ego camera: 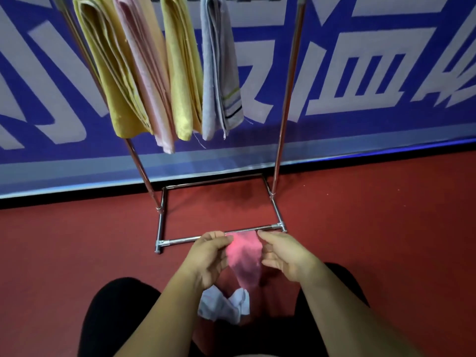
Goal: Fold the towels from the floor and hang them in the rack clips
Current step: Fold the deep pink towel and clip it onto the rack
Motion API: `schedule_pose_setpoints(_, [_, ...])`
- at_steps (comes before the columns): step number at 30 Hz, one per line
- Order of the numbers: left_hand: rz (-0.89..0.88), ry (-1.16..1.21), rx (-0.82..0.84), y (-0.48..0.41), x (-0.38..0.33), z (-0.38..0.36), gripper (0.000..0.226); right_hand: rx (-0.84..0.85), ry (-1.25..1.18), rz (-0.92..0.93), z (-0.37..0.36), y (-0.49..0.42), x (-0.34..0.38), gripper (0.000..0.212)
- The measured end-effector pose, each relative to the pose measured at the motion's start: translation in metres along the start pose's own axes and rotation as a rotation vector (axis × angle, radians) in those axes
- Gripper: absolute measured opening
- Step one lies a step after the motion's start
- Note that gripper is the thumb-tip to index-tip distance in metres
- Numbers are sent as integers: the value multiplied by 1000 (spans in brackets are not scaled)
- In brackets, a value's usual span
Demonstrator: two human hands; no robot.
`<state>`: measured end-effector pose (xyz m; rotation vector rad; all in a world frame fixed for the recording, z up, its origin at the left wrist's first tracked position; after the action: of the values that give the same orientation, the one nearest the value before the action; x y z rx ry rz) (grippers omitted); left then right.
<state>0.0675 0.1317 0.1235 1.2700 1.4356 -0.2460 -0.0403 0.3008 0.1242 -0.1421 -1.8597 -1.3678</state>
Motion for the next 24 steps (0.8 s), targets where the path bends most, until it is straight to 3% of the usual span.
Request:
schedule_pose_setpoints(8, [-35,82,-18,6,4,11,29,30,-151,159,-14,-5,-6,23])
schedule_pose_setpoints(24, [-123,122,-72,10,14,21,15,63,-97,46,-17,-4,-23,43])
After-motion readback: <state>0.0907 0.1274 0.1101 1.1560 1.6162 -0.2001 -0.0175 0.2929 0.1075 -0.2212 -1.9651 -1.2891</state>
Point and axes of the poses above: each hand's wrist, its own y-axis away from the middle knuckle, its own z-axis out of the back of the hand, x = y × z, the point moved 3 cm from there along -y, towards the middle knuckle, and after that the axes turned 7 degrees about -z, right-handed, at the moved point
